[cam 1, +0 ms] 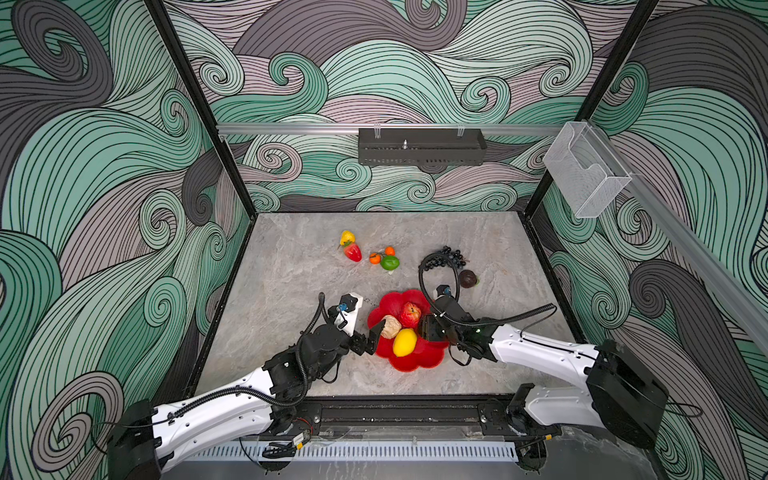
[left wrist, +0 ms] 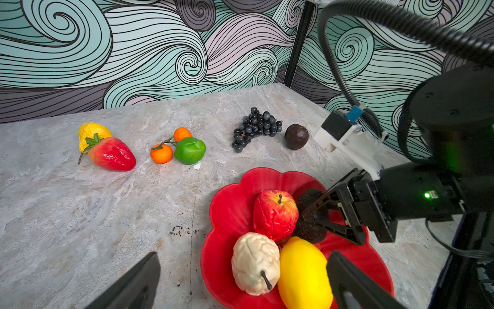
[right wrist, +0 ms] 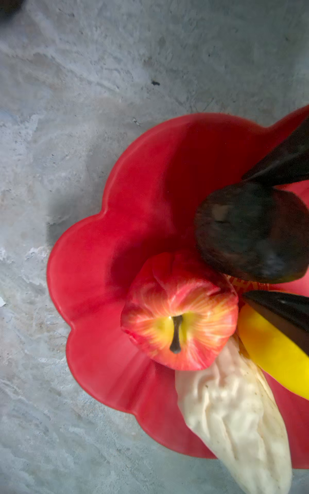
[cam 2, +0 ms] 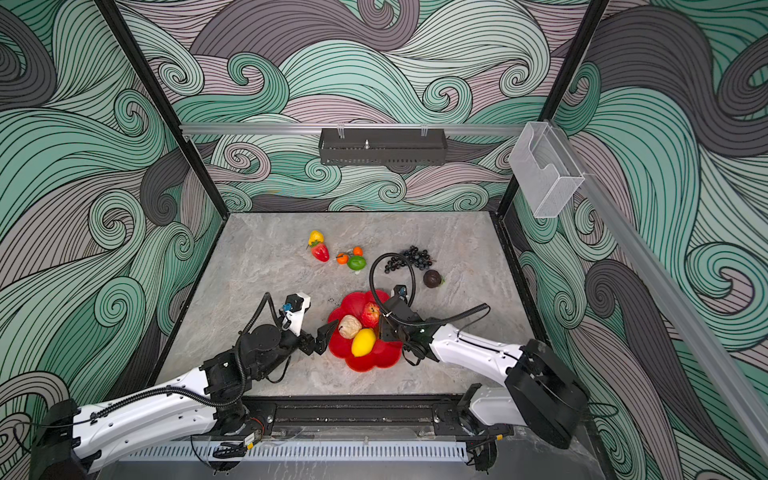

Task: Place and organize the fake fruits in the fruit bowl
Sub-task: 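Lower the avocado into the red bowl beside the apple with the right gripper, then open and withdraw the right gripper while the left gripper reaches toward the yellow pear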

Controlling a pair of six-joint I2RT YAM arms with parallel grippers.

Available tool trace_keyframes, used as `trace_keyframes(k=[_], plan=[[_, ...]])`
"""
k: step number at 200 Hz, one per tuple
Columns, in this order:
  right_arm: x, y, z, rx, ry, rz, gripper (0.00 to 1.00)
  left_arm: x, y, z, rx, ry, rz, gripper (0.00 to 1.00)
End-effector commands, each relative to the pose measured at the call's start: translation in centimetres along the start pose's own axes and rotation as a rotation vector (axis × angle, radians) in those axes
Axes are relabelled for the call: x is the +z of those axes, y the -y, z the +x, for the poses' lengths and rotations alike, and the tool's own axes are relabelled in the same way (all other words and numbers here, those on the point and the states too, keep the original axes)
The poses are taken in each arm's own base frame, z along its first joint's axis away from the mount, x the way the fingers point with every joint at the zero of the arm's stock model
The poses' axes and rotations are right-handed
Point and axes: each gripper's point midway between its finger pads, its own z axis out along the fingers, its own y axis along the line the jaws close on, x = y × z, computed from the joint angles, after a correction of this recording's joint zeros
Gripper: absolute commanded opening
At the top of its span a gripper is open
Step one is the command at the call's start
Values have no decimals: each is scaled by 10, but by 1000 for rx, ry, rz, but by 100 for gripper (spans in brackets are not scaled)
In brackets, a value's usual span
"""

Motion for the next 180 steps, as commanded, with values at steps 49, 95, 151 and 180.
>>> trace_keyframes(k=[49,95,151,180], plan=[[-16,16,-8,-10,54,57,64,1,0,-7,-13,0,-9,99],[-38,14,-17,-26,91,23,64,5,-1,-10,-16,-11,-21,99],[-86,39,-40,-85,245,66,70,19,-7,-9,-46,-97,-74,99],[-97,63,-57,-71,279,117,73,22,-14,-7,-71,-121,-107,99]])
